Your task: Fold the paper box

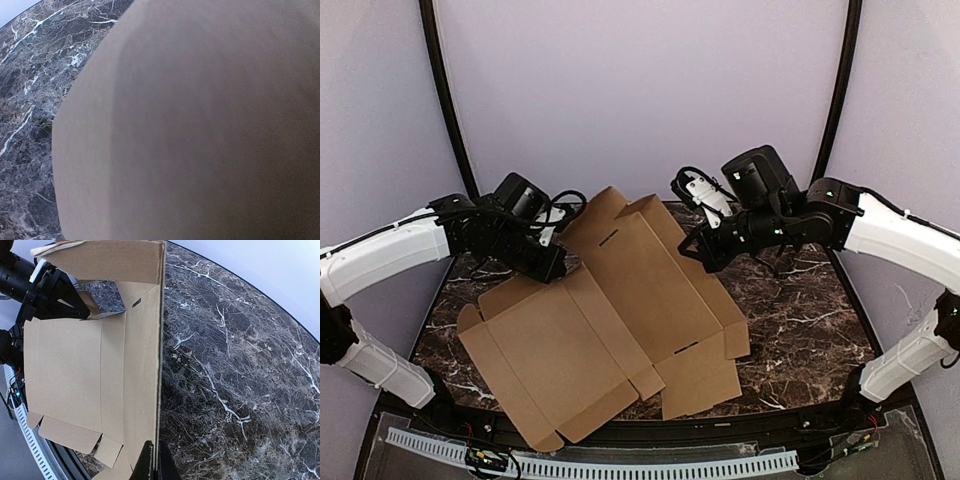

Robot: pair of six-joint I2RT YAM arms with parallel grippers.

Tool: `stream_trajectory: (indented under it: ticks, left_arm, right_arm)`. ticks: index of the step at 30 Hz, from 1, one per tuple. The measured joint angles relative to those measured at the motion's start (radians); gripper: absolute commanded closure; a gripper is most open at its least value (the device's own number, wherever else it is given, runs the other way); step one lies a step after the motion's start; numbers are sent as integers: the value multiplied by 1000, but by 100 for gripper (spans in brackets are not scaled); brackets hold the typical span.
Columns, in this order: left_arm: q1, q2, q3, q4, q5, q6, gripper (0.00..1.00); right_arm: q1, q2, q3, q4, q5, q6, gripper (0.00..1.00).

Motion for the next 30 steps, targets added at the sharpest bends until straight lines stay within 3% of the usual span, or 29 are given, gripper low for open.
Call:
stream_trajectory:
  ticks: [17, 23, 30]
  left_arm:
    - [0, -12, -323, 389, -37, -216, 99]
    - [0, -20, -330, 467, -40, -239, 99]
    - [0, -95, -235, 415, -35, -196, 99]
  right_arm:
    - [1, 18, 4, 0, 5, 25, 100]
    - [1, 18, 4, -11, 31, 28, 100]
    - [2, 23, 9, -61, 111, -4, 100]
